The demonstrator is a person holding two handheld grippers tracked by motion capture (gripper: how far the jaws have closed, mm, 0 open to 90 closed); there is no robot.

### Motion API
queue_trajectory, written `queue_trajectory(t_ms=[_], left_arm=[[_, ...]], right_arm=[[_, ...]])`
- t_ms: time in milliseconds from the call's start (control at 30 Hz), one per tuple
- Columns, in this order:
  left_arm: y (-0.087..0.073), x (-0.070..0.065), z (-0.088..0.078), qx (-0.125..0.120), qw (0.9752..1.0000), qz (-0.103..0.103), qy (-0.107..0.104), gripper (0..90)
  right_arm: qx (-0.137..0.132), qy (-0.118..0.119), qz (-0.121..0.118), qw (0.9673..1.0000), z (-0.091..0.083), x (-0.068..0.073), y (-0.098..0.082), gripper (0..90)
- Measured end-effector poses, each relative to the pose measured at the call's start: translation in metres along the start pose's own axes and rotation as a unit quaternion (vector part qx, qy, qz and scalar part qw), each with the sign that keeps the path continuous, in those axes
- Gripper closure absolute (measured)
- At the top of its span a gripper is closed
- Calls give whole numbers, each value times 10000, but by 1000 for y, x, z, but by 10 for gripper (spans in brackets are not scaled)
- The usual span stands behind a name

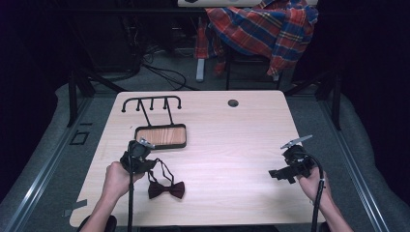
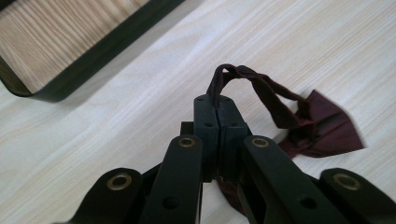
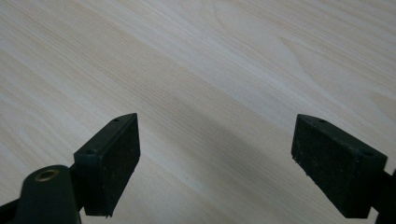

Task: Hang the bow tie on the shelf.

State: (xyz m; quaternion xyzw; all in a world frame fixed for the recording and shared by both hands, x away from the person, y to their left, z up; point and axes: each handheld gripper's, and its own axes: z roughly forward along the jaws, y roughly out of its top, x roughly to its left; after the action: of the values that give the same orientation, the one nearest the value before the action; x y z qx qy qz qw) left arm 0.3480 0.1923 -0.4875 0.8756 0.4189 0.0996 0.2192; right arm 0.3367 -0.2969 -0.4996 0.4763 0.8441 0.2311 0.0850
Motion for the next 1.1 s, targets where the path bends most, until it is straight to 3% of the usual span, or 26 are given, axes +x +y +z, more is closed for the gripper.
queue_trajectory(t_ms=[367,567,1100], left_arm=[[-2,2,-16,-321,9993,26,191,890],[-4,7,-21,-354,9990,76,259,890],[-7,17,-31,-550,9974,-16,457,891]], right_arm=[[53,-9,13,10000,0,-2,-1,154],[-1,7,95,10000,-1,-4,-3,154],[61,97,35,9999,0,-3,-3,154]])
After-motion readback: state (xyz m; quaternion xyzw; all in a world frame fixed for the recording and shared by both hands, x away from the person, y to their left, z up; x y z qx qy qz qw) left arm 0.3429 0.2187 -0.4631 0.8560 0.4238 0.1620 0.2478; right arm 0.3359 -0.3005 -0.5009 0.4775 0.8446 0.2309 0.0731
